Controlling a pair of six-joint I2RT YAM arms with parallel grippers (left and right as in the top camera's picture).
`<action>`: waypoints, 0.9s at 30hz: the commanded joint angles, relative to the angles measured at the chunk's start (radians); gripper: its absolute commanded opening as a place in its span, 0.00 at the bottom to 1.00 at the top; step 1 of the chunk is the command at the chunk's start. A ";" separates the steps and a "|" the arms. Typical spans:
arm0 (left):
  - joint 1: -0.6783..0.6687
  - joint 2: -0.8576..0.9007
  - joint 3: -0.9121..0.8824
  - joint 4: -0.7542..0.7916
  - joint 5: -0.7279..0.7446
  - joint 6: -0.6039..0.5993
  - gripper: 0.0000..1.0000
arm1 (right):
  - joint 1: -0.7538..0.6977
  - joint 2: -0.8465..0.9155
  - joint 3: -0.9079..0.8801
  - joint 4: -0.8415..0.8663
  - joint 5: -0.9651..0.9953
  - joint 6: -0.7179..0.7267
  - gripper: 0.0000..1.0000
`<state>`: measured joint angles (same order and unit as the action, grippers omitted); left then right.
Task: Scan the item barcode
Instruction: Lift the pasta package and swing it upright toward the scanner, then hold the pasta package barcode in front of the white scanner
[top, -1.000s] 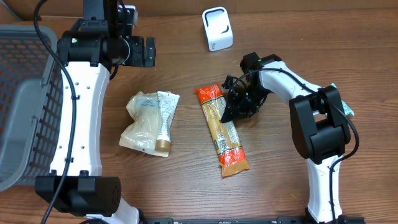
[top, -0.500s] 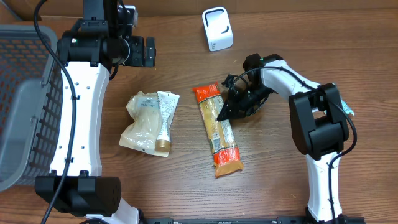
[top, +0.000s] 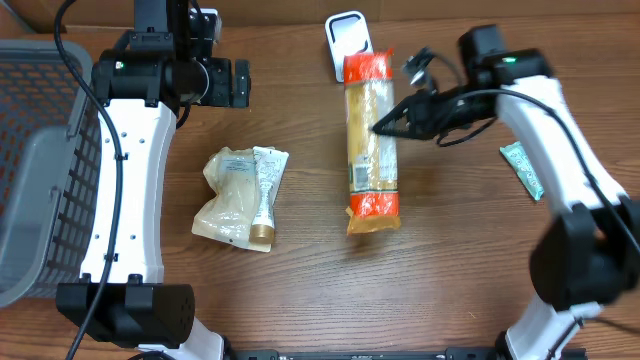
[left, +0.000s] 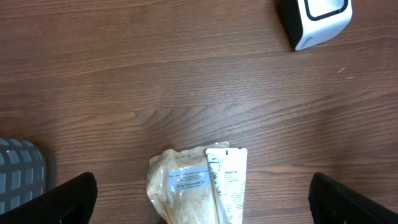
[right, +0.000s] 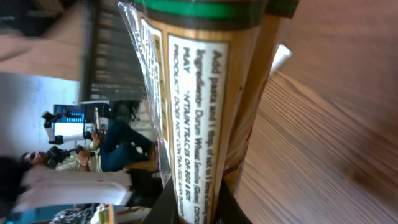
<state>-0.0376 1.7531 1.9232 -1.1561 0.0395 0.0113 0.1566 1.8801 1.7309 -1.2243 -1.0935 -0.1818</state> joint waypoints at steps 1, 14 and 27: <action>-0.004 -0.014 0.012 0.001 -0.006 0.019 1.00 | -0.017 -0.098 0.037 0.026 -0.150 0.029 0.04; -0.004 -0.014 0.012 0.001 -0.006 0.019 1.00 | 0.112 -0.235 0.037 0.482 0.948 0.467 0.04; -0.004 -0.014 0.012 0.001 -0.006 0.019 1.00 | 0.284 0.030 0.036 1.003 1.445 -0.221 0.04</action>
<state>-0.0376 1.7531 1.9232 -1.1557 0.0395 0.0113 0.4526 1.8648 1.7317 -0.2996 0.2367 -0.1844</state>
